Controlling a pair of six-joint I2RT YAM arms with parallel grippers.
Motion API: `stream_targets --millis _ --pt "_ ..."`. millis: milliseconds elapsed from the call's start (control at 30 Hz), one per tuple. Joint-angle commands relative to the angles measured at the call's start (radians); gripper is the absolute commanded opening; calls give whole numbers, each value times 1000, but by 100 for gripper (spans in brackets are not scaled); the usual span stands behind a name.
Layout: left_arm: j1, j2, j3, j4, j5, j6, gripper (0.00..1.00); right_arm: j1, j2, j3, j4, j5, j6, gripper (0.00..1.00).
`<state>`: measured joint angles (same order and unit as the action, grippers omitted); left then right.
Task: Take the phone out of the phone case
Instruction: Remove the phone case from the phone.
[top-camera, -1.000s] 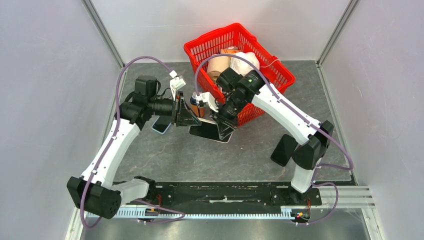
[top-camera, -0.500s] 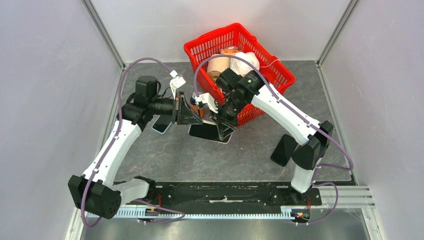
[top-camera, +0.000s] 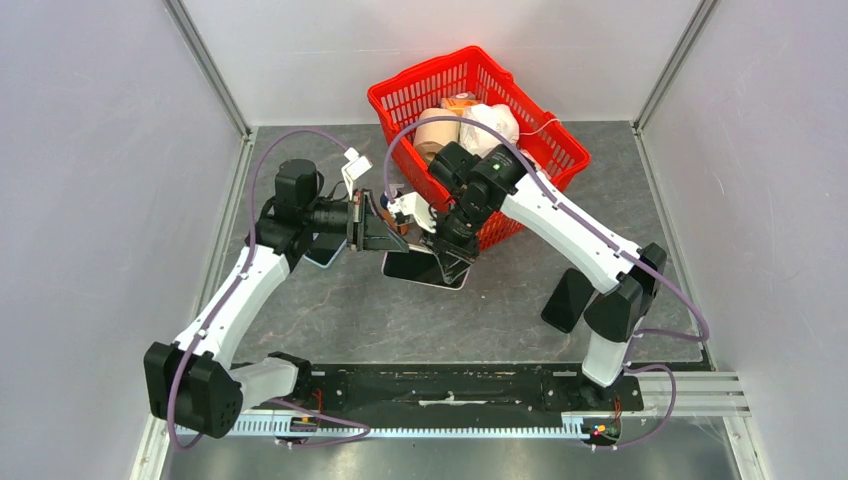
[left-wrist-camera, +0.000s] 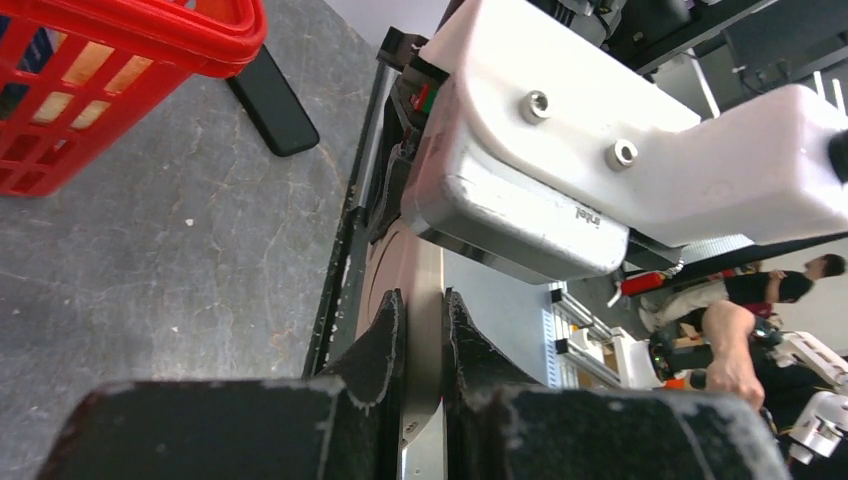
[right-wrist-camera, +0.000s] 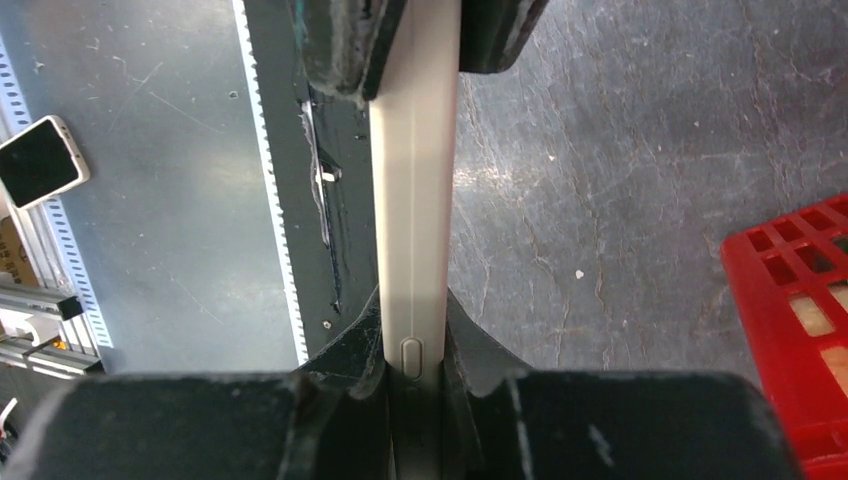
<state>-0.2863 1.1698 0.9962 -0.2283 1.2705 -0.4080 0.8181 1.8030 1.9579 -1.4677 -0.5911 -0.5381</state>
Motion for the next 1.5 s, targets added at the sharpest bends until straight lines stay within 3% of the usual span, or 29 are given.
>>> stream_targets --millis 0,700,1300,1467 --pt "-2 33 -40 182 -19 -278 2 66 -45 26 98 75 8 0" --pt "-3 177 -147 380 -10 -554 2 151 -30 101 110 264 12 0" --pt "-2 307 -157 372 -49 -629 2 190 -38 126 101 328 -14 0" --pt "-2 324 -140 306 -58 -558 2 191 -46 133 92 321 -23 0"
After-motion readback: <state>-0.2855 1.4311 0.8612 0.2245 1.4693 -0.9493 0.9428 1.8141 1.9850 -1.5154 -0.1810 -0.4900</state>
